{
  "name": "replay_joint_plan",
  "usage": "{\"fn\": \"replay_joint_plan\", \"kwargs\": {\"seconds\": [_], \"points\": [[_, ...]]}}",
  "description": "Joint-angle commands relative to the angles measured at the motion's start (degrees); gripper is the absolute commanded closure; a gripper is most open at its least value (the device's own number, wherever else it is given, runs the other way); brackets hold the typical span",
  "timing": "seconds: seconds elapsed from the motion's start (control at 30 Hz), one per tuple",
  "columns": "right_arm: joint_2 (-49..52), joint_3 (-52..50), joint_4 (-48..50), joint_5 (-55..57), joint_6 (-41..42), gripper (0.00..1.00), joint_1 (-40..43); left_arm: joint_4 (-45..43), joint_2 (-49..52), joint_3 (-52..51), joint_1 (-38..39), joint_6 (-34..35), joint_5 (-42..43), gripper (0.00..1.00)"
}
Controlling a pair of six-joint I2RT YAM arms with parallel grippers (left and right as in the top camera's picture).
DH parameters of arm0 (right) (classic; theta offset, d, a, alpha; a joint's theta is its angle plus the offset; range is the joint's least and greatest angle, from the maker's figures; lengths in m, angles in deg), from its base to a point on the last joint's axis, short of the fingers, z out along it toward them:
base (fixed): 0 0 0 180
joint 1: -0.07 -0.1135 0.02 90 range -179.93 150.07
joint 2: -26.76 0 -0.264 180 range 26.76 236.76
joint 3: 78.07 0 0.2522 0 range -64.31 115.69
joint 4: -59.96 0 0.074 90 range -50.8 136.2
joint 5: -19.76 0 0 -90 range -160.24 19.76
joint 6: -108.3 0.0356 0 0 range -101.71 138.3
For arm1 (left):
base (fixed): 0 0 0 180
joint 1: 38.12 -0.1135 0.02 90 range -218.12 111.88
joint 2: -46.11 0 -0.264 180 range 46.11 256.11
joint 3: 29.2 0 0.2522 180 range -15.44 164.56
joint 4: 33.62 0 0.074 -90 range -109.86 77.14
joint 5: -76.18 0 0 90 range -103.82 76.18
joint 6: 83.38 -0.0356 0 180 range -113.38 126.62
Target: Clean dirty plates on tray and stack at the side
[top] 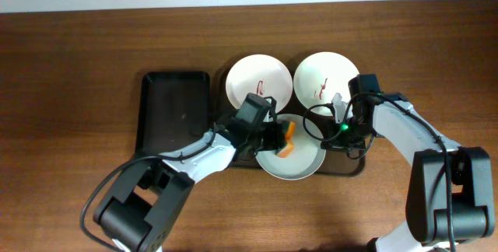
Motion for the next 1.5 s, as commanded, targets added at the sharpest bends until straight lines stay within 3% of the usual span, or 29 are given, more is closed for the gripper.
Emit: {"fn": "replay_joint_plan", "kwargs": {"seconds": [0.0, 0.23, 0.47, 0.5, 0.67, 0.9, 1.23, 1.3, 1.33, 1.37, 1.47], "points": [[0.39, 0.81, -0.04, -0.31, 0.02, 0.81, -0.37, 1.4, -7.58, 0.35, -0.33, -8.98, -1.92, 1.0], [0.39, 0.81, -0.02, -0.31, 0.02, 0.63, -0.37, 10.95, -15.39, 0.35, -2.99, -12.55, -9.29, 1.0], [0.42, 0.09, -0.17, -0.31, 0.02, 0.64, -0.37, 15.56, -15.5, 0.35, -10.6, -21.09, -14.05, 1.0], [0.42, -0.07, -0.2, -0.31, 0.02, 0.68, -0.37, 15.61, -15.5, 0.35, -11.85, -22.38, -15.58, 1.0], [0.42, -0.09, 0.0, -0.31, 0.04, 0.72, -0.37, 18.08, -15.47, 0.35, -17.46, -22.93, -21.55, 1.0], [0.42, -0.09, -0.02, -0.31, 0.04, 0.77, -0.37, 20.63, -12.81, 0.28, -22.1, -35.91, -22.12, 1.0], [0.42, -0.09, -0.04, -0.31, 0.02, 0.77, -0.37, 18.75, -6.99, 0.28, -26.18, -36.0, -22.12, 0.96], [0.42, -0.09, -0.04, -0.31, 0.04, 0.77, -0.37, 18.75, -6.64, 0.28, -26.64, -36.02, -22.14, 0.83], [0.42, -0.09, -0.04, -0.31, 0.04, 0.77, -0.37, 18.64, -6.64, 0.28, -26.75, -36.02, -22.14, 0.71], [0.42, -0.07, -0.04, -0.31, 0.02, 0.77, -0.37, 18.08, -6.64, 0.28, -26.73, -36.04, -22.14, 0.44], [0.42, -0.09, -0.04, -0.31, 0.02, 0.77, -0.37, 17.25, -6.43, 0.28, -26.73, -36.02, -22.14, 0.35]]}}
